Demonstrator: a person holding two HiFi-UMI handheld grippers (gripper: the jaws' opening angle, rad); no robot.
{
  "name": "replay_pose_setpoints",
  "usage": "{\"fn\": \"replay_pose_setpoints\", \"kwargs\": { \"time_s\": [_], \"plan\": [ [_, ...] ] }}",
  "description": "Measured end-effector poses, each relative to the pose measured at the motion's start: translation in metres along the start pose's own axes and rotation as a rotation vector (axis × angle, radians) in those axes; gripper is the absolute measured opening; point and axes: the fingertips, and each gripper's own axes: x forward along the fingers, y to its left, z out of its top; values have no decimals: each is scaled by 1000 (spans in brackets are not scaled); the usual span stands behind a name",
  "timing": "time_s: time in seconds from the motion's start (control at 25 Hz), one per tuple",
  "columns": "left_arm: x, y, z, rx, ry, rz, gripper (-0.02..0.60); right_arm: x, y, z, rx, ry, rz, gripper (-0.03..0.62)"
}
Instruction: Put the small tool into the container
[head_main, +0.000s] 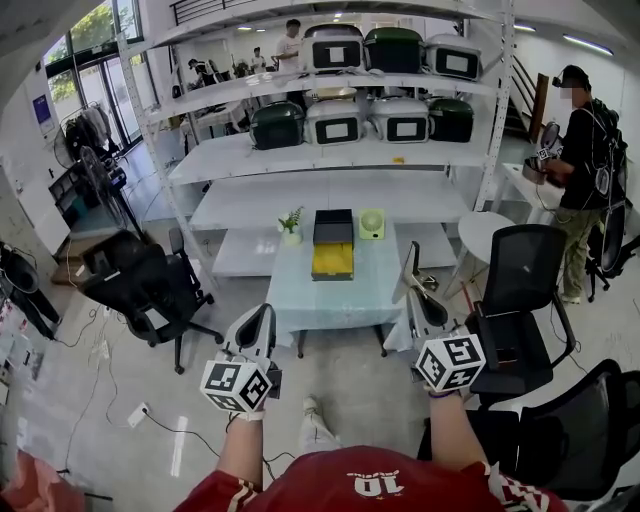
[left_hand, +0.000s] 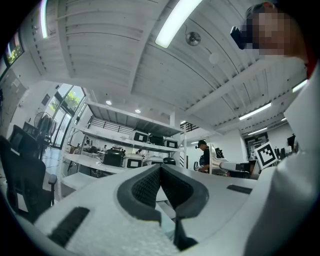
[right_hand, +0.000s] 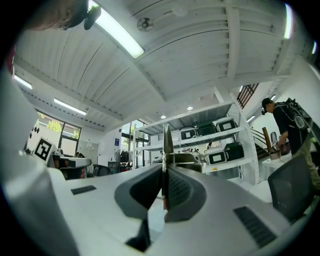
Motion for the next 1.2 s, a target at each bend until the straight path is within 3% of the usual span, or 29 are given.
{"fn": "replay_pose_setpoints", "kwargs": {
  "time_s": [0.84,1.2],
  "plan": [
    [2,14,-6,-22,2,-4,-2,10,7,3,14,-21,-5,8],
    [28,35,-2,6,-31,-5,-2,39,0,6,-1,-22,-11,8]
  ]
}}
